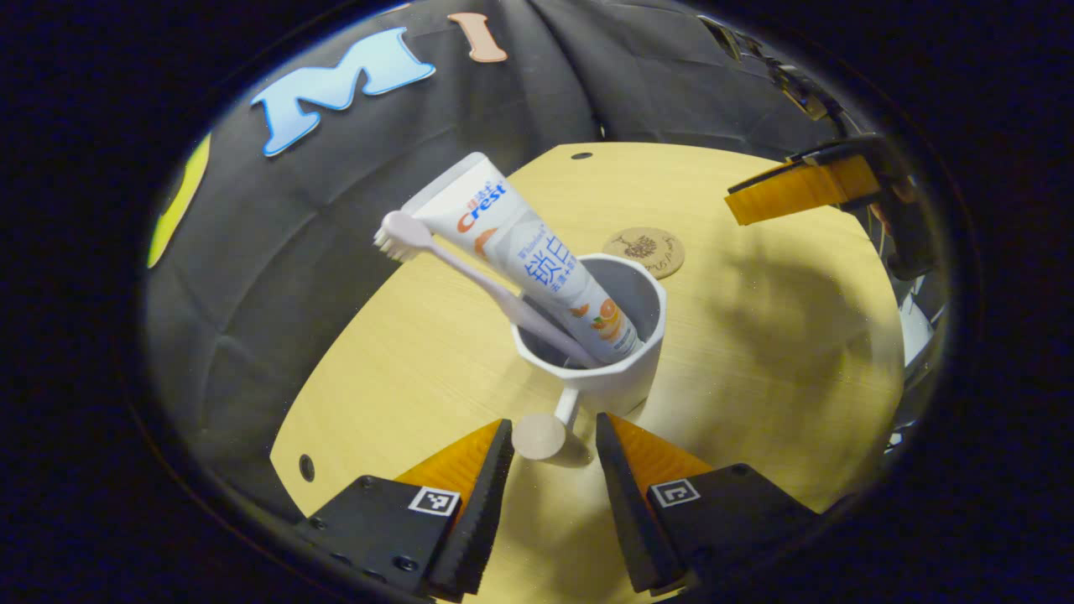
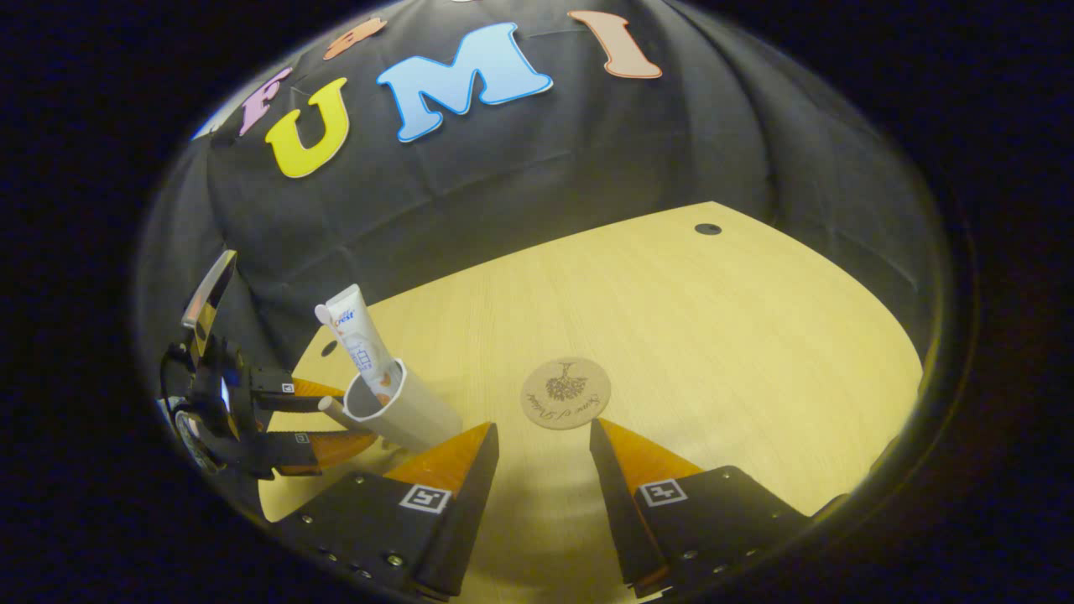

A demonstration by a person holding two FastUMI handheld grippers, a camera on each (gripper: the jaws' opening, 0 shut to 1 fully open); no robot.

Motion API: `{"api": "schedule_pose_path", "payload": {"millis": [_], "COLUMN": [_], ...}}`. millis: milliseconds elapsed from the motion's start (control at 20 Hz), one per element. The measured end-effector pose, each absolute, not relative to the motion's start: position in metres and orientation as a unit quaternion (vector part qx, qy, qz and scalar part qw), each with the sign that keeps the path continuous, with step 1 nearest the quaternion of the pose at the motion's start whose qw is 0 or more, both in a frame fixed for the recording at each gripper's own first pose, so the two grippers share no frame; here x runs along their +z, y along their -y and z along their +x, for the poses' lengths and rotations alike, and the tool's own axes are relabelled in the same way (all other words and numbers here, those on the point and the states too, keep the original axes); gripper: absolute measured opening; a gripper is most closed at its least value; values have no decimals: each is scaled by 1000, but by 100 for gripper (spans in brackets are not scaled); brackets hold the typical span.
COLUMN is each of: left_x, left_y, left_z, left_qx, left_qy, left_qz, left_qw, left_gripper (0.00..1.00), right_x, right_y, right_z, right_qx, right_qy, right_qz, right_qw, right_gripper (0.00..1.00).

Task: Put the toothbrush and toothpaste on the desktop into the cup, then pick up the cup and place it on the coaster on the desktop.

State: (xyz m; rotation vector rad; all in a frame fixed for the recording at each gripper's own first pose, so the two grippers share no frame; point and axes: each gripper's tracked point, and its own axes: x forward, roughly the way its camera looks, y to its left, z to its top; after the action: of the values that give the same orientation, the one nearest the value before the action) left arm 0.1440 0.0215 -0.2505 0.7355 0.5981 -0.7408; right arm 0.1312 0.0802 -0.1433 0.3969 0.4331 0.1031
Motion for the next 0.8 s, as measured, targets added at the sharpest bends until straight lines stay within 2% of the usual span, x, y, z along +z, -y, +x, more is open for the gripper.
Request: {"api": "schedule_pose_path", "payload": {"millis": [50, 200, 250, 300, 350, 400, 450, 500, 550, 600, 650, 750, 800], "left_x": [-252, -261, -262, -263, -265, -266, -267, -263, -258, -257, -254, -249, -247], "left_y": [-19, -18, -18, -19, -18, -19, -18, -15, -12, -13, -15, -19, -15], "left_z": [145, 144, 146, 148, 150, 149, 146, 146, 147, 145, 146, 147, 149], "left_qx": [-354, -370, -372, -374, -376, -379, -382, -385, -384, -386, -382, -376, -376], "left_qy": [-286, -305, -311, -314, -318, -322, -328, -334, -333, -338, -334, -327, -327], "left_qz": [352, 368, 373, 377, 380, 380, 375, 366, 353, 351, 351, 343, 340], "left_qw": [818, 797, 791, 787, 783, 780, 778, 779, 785, 783, 787, 796, 798], "left_gripper": [68, 68, 63, 72, 58, 59, 44, 51, 46, 33, 36, 23, 21], "right_x": [-144, -148, -150, -152, -154, -155, -157, -157, -158, -159, -159, -161, -162], "right_y": [-78, -73, -70, -69, -68, -66, -64, -62, -60, -57, -55, -53, -51], "right_z": [132, 133, 133, 133, 133, 133, 132, 133, 133, 133, 134, 135, 133], "right_qx": [50, 44, 42, 40, 39, 38, 36, 35, 33, 32, 31, 30, 29], "right_qy": [-216, -221, -224, -226, -230, -233, -234, -234, -235, -236, -236, -238, -239], "right_qz": [199, 213, 217, 222, 228, 232, 234, 236, 236, 236, 236, 237, 237], "right_qw": [955, 951, 949, 948, 945, 944, 943, 943, 942, 942, 942, 941, 941], "right_gripper": [66, 66, 66, 66, 66, 67, 66, 66, 66, 66, 66, 66, 66]}}
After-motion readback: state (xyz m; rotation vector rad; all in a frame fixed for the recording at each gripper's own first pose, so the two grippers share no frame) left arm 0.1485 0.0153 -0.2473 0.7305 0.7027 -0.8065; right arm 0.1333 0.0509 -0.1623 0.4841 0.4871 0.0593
